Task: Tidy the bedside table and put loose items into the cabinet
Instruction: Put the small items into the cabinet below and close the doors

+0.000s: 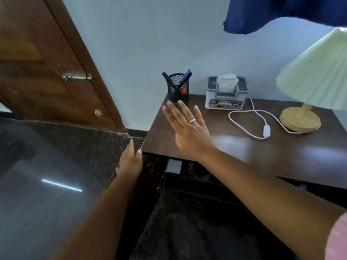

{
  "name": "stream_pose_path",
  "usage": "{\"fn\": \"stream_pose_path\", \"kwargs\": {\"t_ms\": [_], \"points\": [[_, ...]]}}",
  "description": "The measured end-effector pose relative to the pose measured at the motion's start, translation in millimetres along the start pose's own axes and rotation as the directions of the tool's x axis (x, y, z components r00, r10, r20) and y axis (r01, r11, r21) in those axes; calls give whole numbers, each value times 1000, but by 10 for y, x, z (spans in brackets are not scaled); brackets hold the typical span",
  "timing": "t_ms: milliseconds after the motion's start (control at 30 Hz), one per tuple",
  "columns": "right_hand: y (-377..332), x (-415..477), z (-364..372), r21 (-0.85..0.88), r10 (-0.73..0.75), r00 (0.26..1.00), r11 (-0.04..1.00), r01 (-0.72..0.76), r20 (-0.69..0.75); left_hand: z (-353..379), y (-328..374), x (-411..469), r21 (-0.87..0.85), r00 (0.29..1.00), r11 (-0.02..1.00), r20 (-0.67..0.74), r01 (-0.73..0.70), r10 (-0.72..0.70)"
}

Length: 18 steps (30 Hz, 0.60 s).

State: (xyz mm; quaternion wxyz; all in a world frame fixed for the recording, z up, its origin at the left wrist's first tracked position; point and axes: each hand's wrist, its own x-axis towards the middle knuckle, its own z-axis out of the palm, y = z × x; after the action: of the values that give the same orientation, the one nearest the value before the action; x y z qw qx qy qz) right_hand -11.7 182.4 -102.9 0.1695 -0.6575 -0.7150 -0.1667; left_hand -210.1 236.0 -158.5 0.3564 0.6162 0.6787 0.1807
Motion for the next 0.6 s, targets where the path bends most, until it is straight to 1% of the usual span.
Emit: {"fn": "stream_pose_path", "kwargs": {"t_ms": [100, 167, 200, 300, 400, 500, 600], "points": [[-170, -357, -105, 34, 63, 993, 997, -67, 102, -161, -513, -412, 191, 975, 957, 3, 219, -224], [-290, -549, -163, 80, 90, 967, 990, -112, 238, -255, -617, -698, 217, 931, 907, -19, 361, -366], [-360, -638, -181, 96, 115, 951, 984, -148, 286, -271, -608, -822, 199, 919, 899, -26, 390, -392], [-612, -897, -207, 148, 182, 908, 956, -253, 377, -179, -416, -1164, 50, 933, 934, 54, 354, -356], [-821, -1152, -162, 254, 194, 835, 896, -364, 514, 105, -256, -1395, -85, 946, 945, 112, 315, -305], [-867, -1282, -126, 342, 147, 709, 797, -498, 689, 347, -48, -1494, -241, 924, 897, 191, 370, -330], [-776, -1336, -171, 378, 126, 594, 661, -648, 795, 559, 166, -1466, -374, 885, 809, 295, 454, -360]]}}
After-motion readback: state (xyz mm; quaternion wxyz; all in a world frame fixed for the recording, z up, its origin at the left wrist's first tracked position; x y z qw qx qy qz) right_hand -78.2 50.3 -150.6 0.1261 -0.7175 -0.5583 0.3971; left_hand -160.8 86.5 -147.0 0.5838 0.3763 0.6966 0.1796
